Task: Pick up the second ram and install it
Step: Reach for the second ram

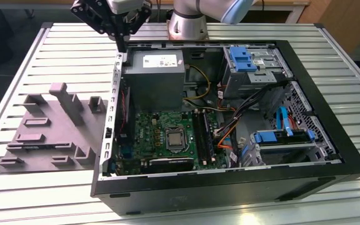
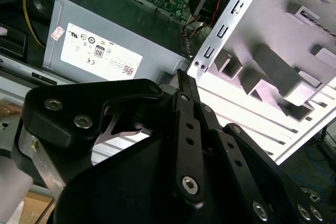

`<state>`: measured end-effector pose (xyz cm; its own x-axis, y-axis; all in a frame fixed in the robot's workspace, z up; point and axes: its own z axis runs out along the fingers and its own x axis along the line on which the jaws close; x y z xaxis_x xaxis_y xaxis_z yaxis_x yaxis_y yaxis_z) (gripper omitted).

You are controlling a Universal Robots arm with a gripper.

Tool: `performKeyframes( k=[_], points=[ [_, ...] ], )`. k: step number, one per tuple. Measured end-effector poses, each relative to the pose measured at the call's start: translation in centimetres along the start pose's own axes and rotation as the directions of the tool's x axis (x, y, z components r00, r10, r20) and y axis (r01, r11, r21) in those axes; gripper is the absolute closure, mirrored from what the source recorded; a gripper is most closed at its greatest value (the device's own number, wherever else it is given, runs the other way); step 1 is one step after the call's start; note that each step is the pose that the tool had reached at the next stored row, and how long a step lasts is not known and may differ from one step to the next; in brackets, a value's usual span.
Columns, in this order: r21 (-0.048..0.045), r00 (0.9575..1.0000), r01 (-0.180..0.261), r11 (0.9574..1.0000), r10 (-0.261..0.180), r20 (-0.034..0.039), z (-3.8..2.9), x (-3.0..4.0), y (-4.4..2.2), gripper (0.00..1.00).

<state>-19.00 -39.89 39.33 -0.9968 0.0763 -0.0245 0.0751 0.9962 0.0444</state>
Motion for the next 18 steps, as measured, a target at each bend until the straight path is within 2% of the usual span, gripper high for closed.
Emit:
performKeyframes(
  k=[18],
  points=[
    [0.0001, 1.0, 0.0, 1.0, 0.0, 0.0, -0.04, 1.23, -0.09, 0.89]
  ],
)
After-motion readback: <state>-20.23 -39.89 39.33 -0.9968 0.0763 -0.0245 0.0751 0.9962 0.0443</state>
